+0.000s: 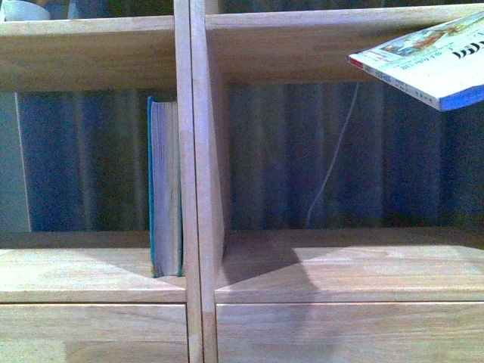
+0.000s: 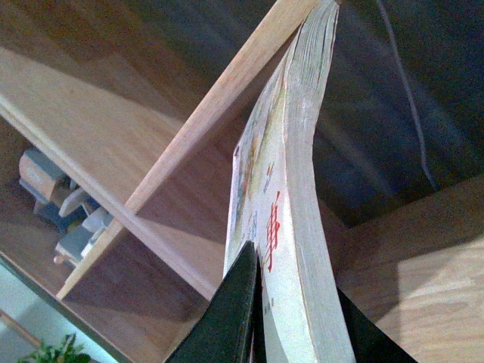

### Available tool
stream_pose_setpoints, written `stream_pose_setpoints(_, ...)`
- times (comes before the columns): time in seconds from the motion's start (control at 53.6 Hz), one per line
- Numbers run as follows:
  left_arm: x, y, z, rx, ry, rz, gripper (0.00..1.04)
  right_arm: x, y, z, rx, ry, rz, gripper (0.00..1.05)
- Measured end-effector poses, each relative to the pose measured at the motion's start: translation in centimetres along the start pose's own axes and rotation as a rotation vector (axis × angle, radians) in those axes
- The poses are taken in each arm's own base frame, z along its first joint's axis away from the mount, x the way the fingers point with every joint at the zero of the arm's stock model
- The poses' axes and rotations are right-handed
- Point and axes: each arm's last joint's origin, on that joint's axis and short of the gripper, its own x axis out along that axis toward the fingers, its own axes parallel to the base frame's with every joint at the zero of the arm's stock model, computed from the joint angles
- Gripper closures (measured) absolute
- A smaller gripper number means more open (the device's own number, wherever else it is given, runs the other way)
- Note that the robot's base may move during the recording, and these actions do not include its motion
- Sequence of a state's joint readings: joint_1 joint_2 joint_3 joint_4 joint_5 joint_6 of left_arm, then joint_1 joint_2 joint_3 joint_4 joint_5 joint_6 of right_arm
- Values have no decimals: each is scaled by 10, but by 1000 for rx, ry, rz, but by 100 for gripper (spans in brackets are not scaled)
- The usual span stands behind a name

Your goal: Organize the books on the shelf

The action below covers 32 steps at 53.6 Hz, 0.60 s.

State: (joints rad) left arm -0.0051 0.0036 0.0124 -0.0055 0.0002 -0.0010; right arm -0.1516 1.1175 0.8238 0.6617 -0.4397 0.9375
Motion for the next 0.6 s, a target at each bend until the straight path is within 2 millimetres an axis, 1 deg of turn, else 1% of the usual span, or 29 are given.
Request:
stream_pose_setpoints(0.112, 0, 0, 0, 0, 0, 0, 7, -11, -1, -3, -31, 16, 20, 89)
stream_pose_setpoints(0.224, 0, 0, 0, 0, 0, 0, 7, -20, 1, -1, -70, 6, 67, 89)
stream_pose_setpoints(0.317, 0, 0, 0, 0, 0, 0, 7, -23, 7, 2, -91, -13, 100, 89)
stream_pose_setpoints(0.392, 0, 0, 0, 0, 0, 0, 7, -23, 12, 0, -90, -17, 115, 89)
stream_pose_setpoints(0.523, 0, 0, 0, 0, 0, 0, 7, -15, 28, -16, -61, 17, 160, 89)
stream_pose_setpoints(0.598, 0, 0, 0, 0, 0, 0, 7, -9, 47, -30, -47, 51, 206, 89)
